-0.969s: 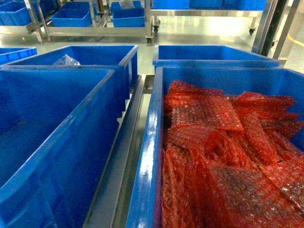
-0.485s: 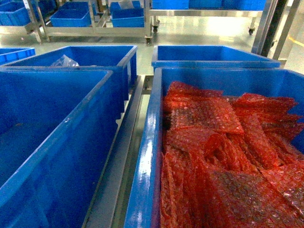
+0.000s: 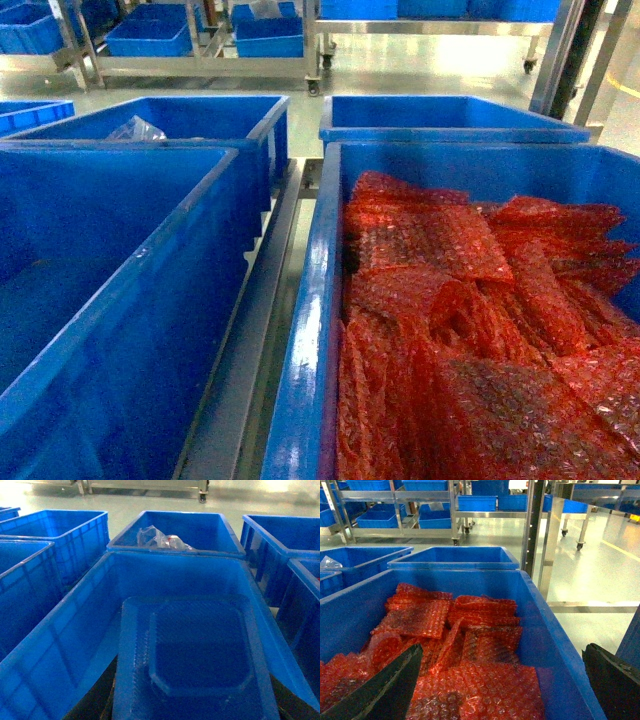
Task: Pick blue part to blue bin on bottom shelf
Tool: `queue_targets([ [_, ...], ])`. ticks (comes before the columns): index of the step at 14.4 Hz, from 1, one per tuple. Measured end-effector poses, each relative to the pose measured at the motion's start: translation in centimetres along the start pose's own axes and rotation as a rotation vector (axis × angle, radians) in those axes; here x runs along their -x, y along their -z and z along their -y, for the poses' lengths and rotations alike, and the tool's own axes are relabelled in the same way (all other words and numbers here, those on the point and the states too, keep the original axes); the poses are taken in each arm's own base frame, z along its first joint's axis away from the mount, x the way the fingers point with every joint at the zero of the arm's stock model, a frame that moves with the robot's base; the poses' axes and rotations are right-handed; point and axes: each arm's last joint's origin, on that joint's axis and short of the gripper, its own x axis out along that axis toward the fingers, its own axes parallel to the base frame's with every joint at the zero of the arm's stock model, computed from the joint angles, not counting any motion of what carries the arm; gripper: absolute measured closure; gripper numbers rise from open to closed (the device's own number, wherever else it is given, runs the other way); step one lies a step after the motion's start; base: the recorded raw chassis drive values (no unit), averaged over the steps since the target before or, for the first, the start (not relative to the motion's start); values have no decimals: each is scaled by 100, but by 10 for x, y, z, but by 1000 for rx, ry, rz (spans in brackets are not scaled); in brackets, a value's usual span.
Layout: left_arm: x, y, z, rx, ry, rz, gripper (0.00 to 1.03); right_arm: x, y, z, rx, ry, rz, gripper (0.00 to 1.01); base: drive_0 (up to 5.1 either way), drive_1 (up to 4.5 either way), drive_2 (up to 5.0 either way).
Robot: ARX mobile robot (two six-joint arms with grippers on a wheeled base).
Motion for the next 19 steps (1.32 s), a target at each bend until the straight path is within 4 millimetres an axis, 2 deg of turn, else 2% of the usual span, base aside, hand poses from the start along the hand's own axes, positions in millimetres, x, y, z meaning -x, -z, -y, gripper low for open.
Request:
queue_targets([
  [19, 0, 0, 0, 0, 0, 0, 60, 0, 0, 0, 0, 0, 0, 3, 0, 0, 0],
])
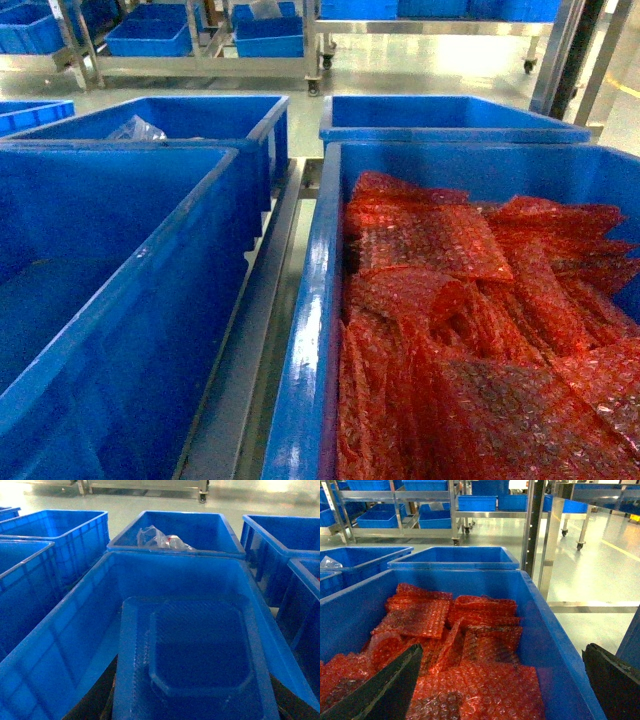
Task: Pick blue part to blue bin on bottom shelf
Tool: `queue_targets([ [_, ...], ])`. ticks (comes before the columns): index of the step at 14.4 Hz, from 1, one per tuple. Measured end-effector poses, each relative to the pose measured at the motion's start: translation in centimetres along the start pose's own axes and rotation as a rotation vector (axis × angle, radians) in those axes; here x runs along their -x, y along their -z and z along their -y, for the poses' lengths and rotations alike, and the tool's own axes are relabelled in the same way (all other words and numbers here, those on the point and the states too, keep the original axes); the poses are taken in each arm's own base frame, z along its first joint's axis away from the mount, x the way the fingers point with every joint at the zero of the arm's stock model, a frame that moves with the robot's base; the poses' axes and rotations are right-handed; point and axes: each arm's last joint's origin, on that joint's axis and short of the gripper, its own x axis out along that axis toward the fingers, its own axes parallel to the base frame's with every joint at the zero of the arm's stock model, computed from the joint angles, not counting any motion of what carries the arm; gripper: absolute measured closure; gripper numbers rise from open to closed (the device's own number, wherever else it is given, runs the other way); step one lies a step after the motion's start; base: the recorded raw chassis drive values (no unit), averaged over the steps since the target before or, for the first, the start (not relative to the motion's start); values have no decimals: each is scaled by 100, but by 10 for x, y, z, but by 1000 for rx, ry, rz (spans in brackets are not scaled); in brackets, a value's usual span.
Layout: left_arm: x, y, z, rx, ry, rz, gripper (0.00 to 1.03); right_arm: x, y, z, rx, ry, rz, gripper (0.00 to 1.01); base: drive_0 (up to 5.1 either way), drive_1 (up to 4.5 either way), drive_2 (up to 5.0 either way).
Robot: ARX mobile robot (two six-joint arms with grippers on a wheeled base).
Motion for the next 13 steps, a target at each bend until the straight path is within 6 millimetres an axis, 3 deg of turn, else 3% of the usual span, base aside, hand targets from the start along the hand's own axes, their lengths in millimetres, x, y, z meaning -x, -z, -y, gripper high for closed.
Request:
queue_targets([
  [13, 0, 0, 0, 0, 0, 0, 60, 0, 0, 0, 0, 0, 0, 3, 0, 0, 0],
])
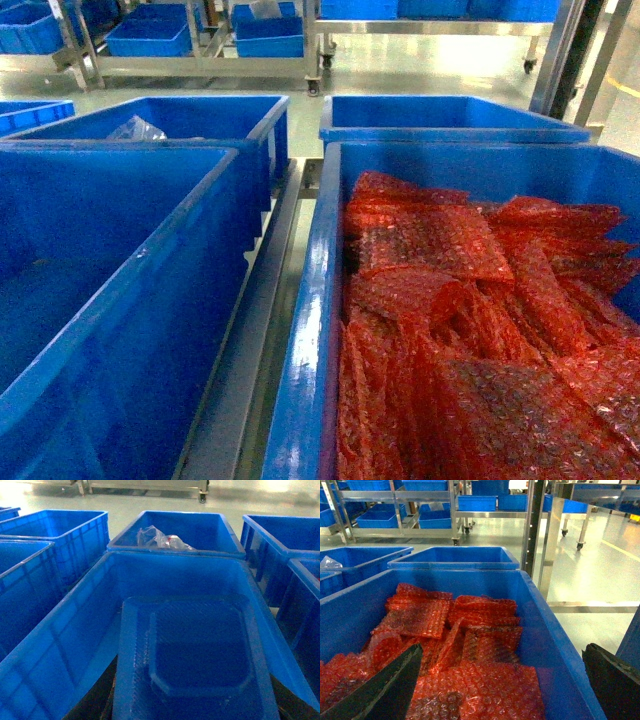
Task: Pick blue part to blue bin on bottom shelf
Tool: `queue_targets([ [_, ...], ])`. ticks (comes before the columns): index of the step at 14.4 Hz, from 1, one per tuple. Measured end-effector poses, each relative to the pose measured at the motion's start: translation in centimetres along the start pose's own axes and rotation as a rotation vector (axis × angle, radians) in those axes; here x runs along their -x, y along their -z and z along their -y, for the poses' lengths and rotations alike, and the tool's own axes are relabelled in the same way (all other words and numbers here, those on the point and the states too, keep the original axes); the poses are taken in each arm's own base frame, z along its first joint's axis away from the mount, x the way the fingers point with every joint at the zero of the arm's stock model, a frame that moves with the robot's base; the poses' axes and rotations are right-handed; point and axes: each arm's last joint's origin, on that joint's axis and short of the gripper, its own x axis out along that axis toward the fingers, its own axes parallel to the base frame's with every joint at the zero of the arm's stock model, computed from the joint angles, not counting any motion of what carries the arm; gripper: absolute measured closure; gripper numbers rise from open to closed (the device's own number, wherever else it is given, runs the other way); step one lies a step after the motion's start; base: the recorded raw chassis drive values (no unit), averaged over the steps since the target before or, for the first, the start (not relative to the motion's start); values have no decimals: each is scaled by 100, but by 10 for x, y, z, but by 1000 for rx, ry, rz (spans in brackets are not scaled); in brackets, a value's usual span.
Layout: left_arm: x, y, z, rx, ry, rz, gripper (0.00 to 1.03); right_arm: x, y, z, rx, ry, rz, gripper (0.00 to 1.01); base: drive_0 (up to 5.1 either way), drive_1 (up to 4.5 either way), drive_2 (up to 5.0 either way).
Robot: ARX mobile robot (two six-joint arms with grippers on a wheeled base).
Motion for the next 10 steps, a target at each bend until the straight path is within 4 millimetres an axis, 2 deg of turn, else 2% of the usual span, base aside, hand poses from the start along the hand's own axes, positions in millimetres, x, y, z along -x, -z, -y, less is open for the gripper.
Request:
queue_targets([
  [10, 0, 0, 0, 0, 0, 0, 60, 0, 0, 0, 0, 0, 0, 3, 0, 0, 0],
])
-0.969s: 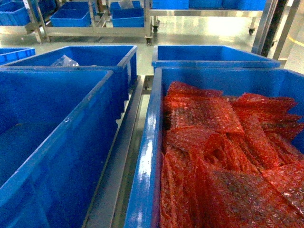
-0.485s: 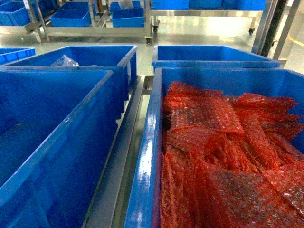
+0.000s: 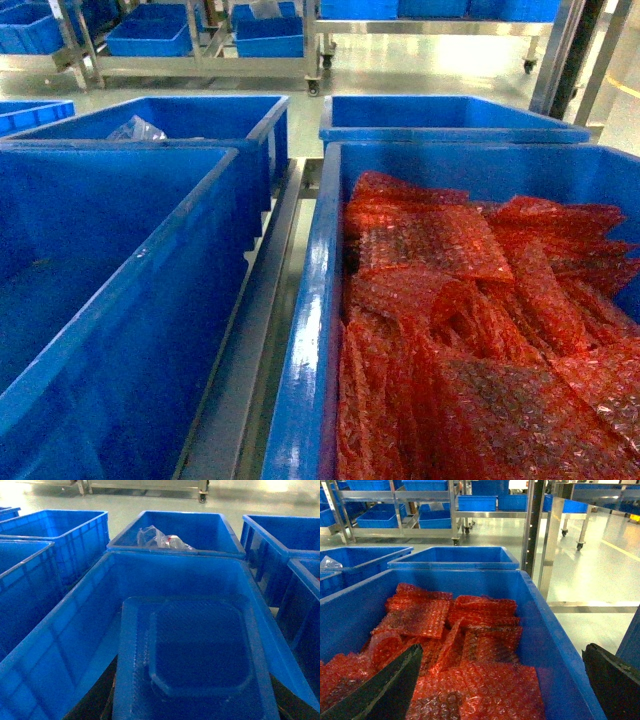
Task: Pick blue part to blue bin on bottom shelf
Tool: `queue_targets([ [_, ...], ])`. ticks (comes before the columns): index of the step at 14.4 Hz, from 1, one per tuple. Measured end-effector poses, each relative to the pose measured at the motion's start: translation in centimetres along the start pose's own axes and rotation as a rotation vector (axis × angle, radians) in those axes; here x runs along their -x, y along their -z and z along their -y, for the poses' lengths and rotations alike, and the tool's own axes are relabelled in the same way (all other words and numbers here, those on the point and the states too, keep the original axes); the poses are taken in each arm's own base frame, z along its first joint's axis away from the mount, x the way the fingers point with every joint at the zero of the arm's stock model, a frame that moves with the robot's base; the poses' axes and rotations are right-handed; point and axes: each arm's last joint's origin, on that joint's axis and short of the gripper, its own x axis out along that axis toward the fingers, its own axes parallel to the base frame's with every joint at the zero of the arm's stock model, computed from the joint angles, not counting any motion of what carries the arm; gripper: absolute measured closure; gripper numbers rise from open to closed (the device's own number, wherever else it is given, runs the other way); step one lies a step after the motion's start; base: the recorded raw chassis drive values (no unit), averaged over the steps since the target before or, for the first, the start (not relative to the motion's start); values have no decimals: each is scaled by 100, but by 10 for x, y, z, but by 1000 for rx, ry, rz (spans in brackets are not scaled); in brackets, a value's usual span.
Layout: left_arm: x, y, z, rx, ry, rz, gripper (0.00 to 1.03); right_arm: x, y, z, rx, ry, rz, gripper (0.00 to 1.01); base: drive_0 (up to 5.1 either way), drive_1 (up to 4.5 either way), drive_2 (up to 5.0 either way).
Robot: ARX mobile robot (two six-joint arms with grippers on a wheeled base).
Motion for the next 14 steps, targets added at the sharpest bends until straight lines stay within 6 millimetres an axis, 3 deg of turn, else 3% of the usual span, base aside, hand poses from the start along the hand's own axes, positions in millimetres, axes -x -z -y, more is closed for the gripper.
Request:
queue_targets([
  [4, -8, 0, 3, -70, -206, -108, 60, 0, 0, 0, 0, 0, -1, 3, 0, 0, 0],
  [5, -16, -7, 3, -42, -196, -92, 60, 0, 0, 0, 0, 0, 0, 3, 0, 0, 0],
  [7, -50, -20, 4, 24, -167, -70, 60, 0, 0, 0, 0, 0, 0, 3, 0, 0, 0],
  [9, -87, -16, 10, 51, -138, -141, 37, 0, 0, 0, 0, 0, 0, 3, 0, 0, 0],
  [11, -85, -16, 10, 58, -133, -134, 13, 0, 0, 0, 0, 0, 0, 3, 0, 0, 0],
  [12, -85, -19, 7, 85, -46, 22, 15, 0, 0, 0, 0, 0, 0, 3, 0, 0, 0],
  [14, -71, 8, -6, 39, 95, 182, 40, 0, 0, 0, 0, 0, 0, 3, 0, 0, 0],
])
